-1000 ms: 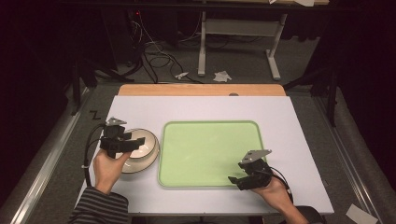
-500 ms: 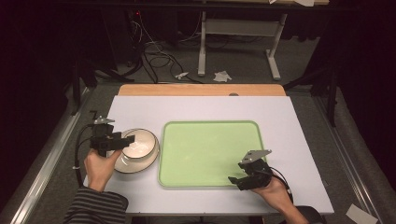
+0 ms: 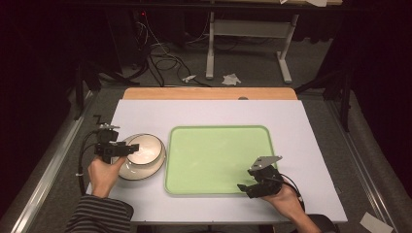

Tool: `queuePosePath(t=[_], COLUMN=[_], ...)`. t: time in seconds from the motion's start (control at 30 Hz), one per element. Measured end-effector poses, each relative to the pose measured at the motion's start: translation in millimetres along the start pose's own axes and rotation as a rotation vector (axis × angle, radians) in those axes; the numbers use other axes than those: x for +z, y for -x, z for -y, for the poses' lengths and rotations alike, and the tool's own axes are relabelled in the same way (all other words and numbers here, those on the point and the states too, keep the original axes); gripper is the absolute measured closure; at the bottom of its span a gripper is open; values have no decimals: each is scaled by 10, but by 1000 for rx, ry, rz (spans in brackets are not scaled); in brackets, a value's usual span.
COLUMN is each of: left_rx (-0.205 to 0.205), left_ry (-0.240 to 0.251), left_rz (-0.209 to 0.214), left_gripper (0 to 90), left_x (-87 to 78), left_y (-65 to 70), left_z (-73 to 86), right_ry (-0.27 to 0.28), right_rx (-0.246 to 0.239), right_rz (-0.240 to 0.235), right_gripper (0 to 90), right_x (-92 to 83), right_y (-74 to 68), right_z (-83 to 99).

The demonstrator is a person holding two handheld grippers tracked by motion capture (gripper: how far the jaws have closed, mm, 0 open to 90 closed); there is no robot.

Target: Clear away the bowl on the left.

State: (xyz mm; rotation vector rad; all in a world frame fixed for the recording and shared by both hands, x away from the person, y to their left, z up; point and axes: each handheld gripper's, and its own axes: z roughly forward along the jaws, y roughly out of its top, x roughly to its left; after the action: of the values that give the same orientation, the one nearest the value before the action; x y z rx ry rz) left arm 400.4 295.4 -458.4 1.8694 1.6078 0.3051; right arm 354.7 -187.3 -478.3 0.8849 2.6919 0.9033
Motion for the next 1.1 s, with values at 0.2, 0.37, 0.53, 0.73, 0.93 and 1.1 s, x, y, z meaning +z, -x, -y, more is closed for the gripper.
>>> queuePosePath(t=[0.2,0.37,0.53,0.73,0.93,1.1], left_rx=[1,-7,-20,-16,-14,-25], left_ry=[-46,-65,-75,-92,-111,-125], left_rz=[-10,-2,3,-22,-27,-18], left_gripper=[442,493,570,636,707,759], left_x=[71,120,194,245,268,284], left_y=[3,3,0,0,-25,-45], left_z=[3,1,3,10,12,11], right_ry=[-2,1,-2,-4,-9,-7], right_rx=[-12,-3,-5,-6,-4,-4], right_rz=[1,1,2,2,4,3], right_gripper=[337,338,338,338,338,337], right_x=[4,5,7,16,18,22], right_y=[5,-1,-1,-4,0,2], right_z=[1,0,2,1,2,3])
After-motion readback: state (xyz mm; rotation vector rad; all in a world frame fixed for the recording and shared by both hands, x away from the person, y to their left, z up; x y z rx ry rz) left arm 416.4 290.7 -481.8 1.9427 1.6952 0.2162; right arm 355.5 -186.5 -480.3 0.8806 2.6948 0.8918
